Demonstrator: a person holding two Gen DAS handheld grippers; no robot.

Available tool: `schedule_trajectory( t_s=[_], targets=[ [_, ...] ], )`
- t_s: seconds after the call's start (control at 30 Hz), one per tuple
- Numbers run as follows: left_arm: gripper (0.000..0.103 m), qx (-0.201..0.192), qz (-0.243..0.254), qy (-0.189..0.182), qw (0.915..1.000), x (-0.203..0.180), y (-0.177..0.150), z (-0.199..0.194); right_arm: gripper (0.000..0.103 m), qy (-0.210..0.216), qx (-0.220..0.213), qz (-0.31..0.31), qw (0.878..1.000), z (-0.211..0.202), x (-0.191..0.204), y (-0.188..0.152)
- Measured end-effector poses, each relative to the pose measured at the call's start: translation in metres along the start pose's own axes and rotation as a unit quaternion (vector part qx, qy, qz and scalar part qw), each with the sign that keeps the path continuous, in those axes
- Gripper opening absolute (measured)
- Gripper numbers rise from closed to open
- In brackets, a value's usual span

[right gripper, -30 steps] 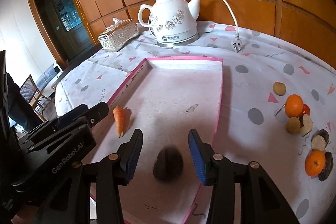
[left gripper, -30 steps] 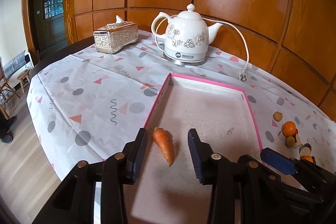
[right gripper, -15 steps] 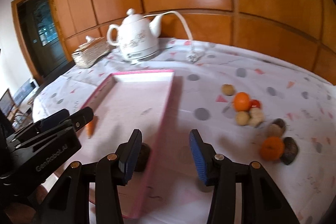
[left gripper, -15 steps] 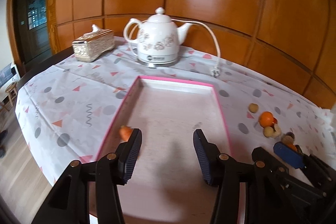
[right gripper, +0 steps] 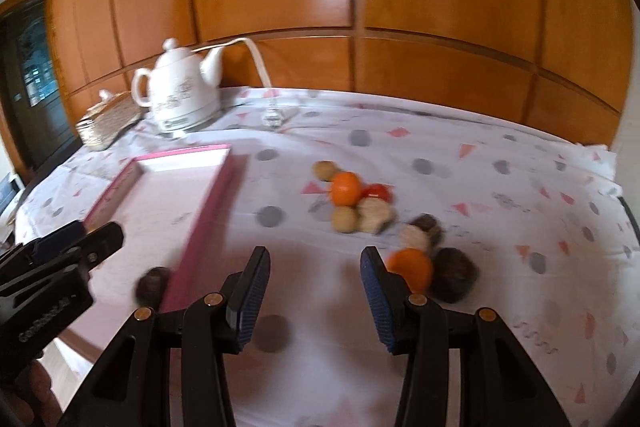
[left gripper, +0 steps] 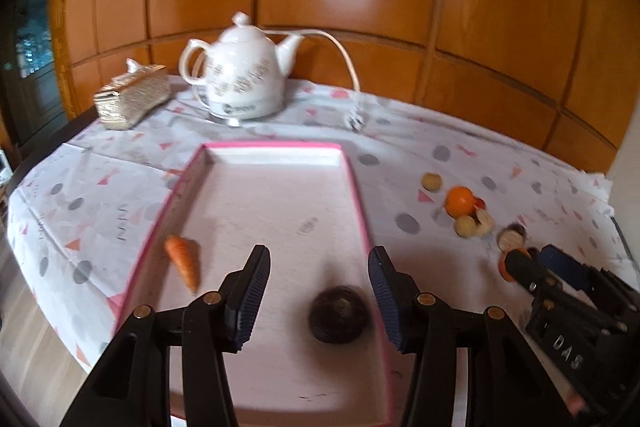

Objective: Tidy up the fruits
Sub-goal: 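Move both tools back toward the produce cluster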

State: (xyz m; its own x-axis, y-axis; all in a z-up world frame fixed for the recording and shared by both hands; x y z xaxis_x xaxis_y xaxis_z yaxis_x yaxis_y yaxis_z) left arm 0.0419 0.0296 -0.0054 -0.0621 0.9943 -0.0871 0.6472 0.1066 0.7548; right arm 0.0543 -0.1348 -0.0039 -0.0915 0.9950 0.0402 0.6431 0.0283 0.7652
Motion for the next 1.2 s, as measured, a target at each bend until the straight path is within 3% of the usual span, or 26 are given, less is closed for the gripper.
schedule_trajectory(
  t_s=[0.2, 0.47, 0.73, 0.9, 1.2],
  targets=[
    [0.052, -0.004, 0.023, -0.023, 0.9995, -0.021, 0.000, -0.001, 0.048, -0.041, 0.009, 0.043, 0.998, -0.001, -0.045, -0.012],
    [0.049, 0.020, 0.044, -0.057, 0.9972, -0.050, 0.004, 0.013, 0.048, -0.066, 0.020, 0.080, 0.994, 0.002, -0.084, -0.024],
    [0.040, 0.052, 0.054, -0.086, 0.9935, -0.083, 0.008, 0.039, 0.048, -0.072, 0.022, 0.098, 0.992, 0.003, -0.101, -0.031],
    [0.025, 0.076, 0.063, -0.116, 0.9883, -0.109, 0.011, 0.064, 0.048, -0.075, 0.024, 0.107, 0.991, 0.003, -0.110, -0.033],
    [0.025, 0.098, 0.055, -0.151, 0.9821, -0.138, 0.020, 0.099, 0.048, -0.077, 0.019, 0.108, 0.991, 0.004, -0.118, -0.033]
  ],
)
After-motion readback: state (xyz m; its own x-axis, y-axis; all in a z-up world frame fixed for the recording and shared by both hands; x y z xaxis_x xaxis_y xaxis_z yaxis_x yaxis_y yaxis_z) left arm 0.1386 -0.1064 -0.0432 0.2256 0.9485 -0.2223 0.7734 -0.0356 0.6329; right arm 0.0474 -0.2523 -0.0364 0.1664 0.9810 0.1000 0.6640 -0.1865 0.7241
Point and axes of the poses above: each gripper's, at about its wrist camera, not at the fingertips, and z roughly the way its jaws point, x to its left, y to its top, the point moved 3 cm from there along z, roughly the way its jaws point
